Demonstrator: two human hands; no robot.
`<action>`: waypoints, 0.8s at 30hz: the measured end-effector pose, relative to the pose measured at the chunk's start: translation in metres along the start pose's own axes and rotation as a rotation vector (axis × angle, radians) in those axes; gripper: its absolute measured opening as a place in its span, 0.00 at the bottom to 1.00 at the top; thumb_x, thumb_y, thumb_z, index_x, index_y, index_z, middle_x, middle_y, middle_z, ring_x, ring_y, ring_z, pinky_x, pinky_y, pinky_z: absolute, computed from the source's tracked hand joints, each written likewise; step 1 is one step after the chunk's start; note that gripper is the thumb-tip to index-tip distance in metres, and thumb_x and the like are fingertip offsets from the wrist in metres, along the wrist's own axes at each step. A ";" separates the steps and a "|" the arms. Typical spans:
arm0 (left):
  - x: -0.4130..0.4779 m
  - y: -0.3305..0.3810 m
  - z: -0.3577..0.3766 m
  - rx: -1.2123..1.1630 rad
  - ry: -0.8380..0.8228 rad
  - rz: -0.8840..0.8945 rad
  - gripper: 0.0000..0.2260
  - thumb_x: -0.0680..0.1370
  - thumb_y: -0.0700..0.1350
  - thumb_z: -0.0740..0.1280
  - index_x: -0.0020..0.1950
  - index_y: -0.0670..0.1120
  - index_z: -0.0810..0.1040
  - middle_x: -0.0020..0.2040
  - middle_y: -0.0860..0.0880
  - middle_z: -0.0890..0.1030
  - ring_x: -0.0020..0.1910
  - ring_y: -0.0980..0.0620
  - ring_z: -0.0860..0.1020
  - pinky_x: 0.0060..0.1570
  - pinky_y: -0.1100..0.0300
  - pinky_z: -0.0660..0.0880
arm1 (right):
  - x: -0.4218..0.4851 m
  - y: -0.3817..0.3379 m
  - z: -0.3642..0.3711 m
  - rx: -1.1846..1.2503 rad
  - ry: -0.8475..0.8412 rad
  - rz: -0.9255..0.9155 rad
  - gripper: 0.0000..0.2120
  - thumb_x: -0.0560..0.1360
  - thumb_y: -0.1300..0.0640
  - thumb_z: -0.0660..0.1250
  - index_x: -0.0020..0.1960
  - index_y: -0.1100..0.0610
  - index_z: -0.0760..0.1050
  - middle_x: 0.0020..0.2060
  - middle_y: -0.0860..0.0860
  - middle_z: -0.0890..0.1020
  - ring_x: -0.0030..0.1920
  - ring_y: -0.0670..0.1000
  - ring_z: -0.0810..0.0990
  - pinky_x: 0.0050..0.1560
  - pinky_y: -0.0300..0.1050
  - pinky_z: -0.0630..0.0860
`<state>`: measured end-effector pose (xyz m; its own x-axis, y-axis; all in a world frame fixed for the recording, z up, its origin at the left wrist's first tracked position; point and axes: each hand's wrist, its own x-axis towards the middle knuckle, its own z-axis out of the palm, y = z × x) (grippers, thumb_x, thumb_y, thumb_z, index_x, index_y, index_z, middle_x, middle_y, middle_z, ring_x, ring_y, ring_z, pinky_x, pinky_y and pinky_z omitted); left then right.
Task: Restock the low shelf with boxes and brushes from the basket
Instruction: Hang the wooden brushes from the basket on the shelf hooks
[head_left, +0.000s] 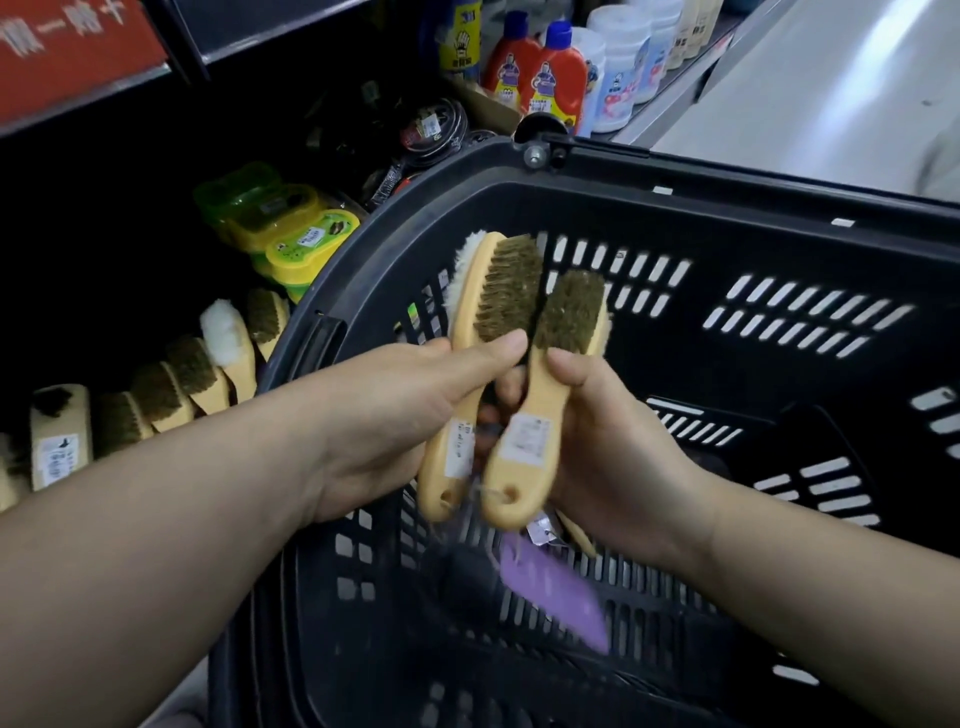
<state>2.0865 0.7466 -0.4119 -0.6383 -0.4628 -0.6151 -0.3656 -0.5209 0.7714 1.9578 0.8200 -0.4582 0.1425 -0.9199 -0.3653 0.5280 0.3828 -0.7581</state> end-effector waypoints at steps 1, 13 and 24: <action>-0.001 -0.001 -0.001 0.015 -0.028 0.000 0.20 0.73 0.54 0.65 0.56 0.39 0.76 0.47 0.45 0.81 0.46 0.47 0.80 0.53 0.54 0.78 | 0.001 0.000 0.001 -0.034 -0.012 -0.017 0.21 0.78 0.47 0.51 0.53 0.60 0.76 0.43 0.52 0.80 0.43 0.49 0.80 0.49 0.41 0.76; -0.003 -0.001 -0.005 0.215 0.152 0.047 0.08 0.73 0.35 0.67 0.51 0.37 0.76 0.35 0.40 0.76 0.31 0.45 0.72 0.23 0.63 0.68 | 0.036 0.007 -0.087 -0.549 0.106 0.130 0.09 0.73 0.64 0.65 0.52 0.55 0.76 0.46 0.52 0.79 0.43 0.46 0.78 0.46 0.42 0.77; 0.000 0.001 -0.008 0.128 0.163 0.062 0.10 0.74 0.30 0.64 0.52 0.40 0.75 0.24 0.53 0.78 0.18 0.60 0.73 0.18 0.67 0.67 | 0.058 0.108 -0.133 -1.634 0.352 0.455 0.22 0.81 0.54 0.52 0.72 0.62 0.53 0.58 0.60 0.77 0.55 0.57 0.78 0.51 0.50 0.75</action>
<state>2.0914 0.7408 -0.4127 -0.5485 -0.6062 -0.5759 -0.4184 -0.3973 0.8167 1.9117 0.8195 -0.6327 -0.2647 -0.7466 -0.6104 -0.8557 0.4737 -0.2082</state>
